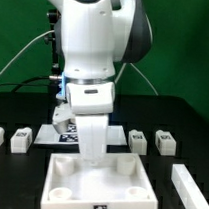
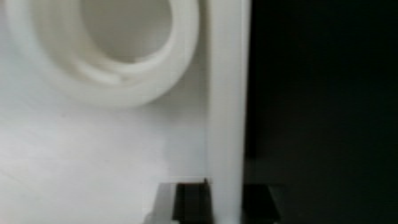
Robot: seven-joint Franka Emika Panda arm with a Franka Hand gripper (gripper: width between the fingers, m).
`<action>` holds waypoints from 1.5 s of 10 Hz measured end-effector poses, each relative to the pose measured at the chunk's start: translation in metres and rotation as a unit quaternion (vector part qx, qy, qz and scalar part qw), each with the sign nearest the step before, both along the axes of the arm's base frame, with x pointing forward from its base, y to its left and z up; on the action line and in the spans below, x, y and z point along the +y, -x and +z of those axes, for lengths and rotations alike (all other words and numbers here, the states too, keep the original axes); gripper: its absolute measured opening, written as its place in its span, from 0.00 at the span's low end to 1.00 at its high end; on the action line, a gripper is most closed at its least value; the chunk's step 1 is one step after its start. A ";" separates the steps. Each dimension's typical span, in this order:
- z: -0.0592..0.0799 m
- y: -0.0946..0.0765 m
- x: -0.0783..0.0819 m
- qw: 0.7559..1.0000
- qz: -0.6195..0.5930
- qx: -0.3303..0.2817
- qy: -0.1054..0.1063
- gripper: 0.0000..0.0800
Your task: Assemble one leg
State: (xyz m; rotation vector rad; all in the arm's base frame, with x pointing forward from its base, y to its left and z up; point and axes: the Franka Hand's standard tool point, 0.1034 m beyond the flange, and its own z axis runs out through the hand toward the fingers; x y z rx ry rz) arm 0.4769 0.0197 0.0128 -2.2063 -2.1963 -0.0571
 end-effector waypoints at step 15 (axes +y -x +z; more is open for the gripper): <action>-0.003 -0.018 0.041 1.000 -0.005 0.003 -0.011 0.80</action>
Offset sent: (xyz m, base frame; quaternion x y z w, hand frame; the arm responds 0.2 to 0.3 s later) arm 0.0302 0.0267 0.0018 -0.0184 0.0082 -0.0323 0.9993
